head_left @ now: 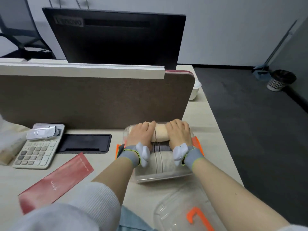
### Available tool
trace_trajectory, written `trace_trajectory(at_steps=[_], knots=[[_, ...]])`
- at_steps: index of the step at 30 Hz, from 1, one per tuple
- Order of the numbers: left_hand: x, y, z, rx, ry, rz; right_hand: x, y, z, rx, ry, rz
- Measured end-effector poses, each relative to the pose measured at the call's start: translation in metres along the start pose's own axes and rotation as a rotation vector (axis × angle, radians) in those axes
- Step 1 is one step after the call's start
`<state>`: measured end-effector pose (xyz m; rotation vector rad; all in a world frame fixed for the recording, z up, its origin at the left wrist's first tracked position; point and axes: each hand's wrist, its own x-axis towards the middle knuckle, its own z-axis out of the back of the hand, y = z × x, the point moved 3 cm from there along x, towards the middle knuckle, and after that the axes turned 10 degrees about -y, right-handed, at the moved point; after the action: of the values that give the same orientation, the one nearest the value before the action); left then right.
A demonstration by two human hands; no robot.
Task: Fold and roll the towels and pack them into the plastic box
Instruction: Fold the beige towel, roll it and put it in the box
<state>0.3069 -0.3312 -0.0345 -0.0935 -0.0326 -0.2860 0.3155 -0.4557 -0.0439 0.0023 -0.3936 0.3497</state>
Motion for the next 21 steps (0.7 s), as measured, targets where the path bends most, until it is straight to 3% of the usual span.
trace_trajectory(at_steps=[2, 6, 7, 10, 13, 16, 21], knots=[[-0.002, 0.001, -0.005, -0.08, 0.08, 0.092, 0.001, -0.001, -0.002, -0.014, 0.031, -0.047], [0.0, -0.003, -0.006, -0.114, 0.128, 0.193, 0.002, -0.007, -0.005, 0.123, 0.398, -0.108], [-0.001, -0.004, -0.005, -0.095, 0.14, 0.193, 0.002, -0.008, -0.005, 0.139, 0.425, -0.136], [-0.006, -0.008, -0.007, -0.027, 0.069, 0.145, 0.001, -0.006, 0.0, 0.156, 0.396, -0.164], [-0.017, -0.01, -0.001, 0.052, -0.122, 0.088, -0.005, -0.003, 0.01, 0.138, 0.249, -0.196], [-0.025, -0.013, 0.004, 0.055, -0.196, -0.003, -0.012, 0.002, 0.019, 0.085, 0.168, -0.177], [-0.018, -0.007, 0.001, -0.081, -0.048, 0.005, -0.007, -0.005, 0.02, 0.131, 0.302, -0.143]])
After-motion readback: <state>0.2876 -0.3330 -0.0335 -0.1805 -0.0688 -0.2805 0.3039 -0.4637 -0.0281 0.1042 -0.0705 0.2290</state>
